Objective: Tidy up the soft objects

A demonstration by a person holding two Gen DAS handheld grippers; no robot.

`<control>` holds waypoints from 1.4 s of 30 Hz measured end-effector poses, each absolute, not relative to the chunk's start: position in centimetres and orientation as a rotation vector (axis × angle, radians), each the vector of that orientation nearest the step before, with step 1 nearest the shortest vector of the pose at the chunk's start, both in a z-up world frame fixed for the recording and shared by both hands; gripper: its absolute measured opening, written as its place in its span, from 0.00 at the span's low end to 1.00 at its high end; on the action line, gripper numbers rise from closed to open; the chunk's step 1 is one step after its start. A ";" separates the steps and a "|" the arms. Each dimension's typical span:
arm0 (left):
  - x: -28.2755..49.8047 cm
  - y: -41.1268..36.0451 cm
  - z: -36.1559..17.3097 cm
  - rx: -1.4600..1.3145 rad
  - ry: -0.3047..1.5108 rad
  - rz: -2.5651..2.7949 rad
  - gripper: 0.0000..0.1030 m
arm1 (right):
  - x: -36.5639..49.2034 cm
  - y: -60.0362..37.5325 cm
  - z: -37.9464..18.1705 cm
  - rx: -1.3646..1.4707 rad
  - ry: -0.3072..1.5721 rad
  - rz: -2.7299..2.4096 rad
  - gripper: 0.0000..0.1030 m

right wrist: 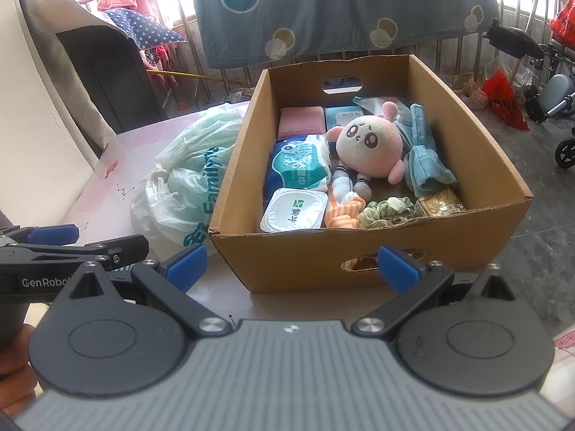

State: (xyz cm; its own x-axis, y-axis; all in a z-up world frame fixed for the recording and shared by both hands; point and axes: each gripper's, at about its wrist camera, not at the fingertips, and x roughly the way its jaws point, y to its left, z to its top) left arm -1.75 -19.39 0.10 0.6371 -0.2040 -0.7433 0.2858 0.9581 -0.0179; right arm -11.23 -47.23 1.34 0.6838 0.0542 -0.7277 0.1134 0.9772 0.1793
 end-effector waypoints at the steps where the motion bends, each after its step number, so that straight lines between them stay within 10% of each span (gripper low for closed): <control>1: -1.7 -19.3 0.1 0.103 0.835 -0.280 1.00 | -11.2 -47.2 1.4 0.216 0.819 -0.033 0.99; 42: -1.7 -19.2 0.6 0.096 0.829 -0.276 1.00 | -10.9 -47.2 1.9 0.210 0.813 -0.026 0.99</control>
